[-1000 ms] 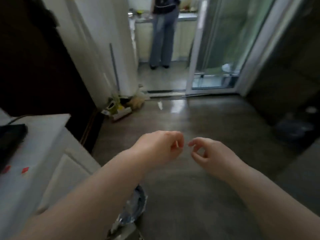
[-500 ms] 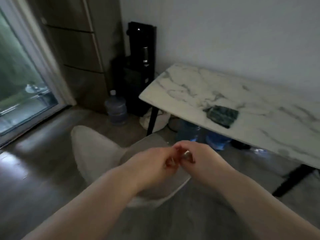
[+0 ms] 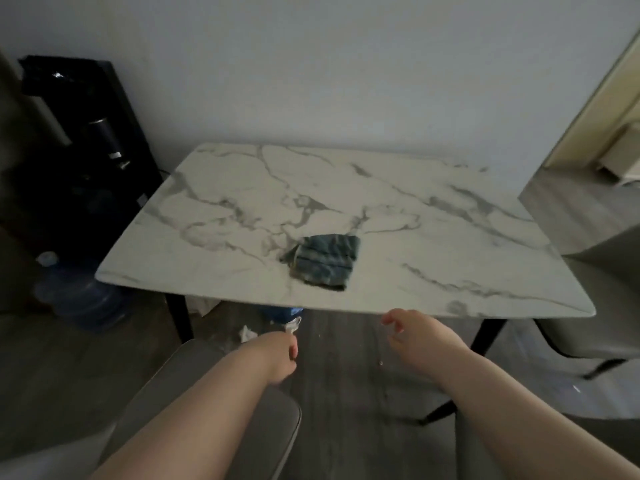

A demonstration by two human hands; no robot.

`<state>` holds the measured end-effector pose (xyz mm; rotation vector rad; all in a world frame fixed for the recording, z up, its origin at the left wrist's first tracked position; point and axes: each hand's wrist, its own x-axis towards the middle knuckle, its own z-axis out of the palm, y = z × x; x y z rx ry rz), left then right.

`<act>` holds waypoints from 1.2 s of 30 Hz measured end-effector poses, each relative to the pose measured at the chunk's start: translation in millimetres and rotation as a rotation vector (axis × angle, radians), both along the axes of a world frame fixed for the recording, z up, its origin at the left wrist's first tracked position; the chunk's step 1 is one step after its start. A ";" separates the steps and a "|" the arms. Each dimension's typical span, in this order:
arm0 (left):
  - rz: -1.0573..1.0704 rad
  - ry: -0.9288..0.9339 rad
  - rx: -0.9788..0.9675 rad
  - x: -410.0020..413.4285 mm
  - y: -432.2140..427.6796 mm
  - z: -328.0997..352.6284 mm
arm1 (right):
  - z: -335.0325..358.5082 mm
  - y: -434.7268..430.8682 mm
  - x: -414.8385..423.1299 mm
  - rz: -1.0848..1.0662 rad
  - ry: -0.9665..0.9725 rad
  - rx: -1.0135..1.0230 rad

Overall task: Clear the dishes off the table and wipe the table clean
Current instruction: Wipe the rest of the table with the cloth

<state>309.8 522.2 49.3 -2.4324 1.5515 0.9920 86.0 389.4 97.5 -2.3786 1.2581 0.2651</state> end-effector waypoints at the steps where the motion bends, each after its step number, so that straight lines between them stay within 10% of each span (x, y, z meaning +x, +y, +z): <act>1: 0.002 0.000 0.021 9.9 -12.5 -5.0 | -4.1 -9.9 4.7 -0.006 0.024 0.007; 20: -0.020 -0.086 -0.278 105.0 -218.6 -89.6 | -128.6 -170.5 204.1 0.154 0.054 0.000; 36: 0.393 -0.374 -0.308 194.9 -315.8 -143.6 | -176.9 -308.5 345.3 0.622 -0.035 -0.064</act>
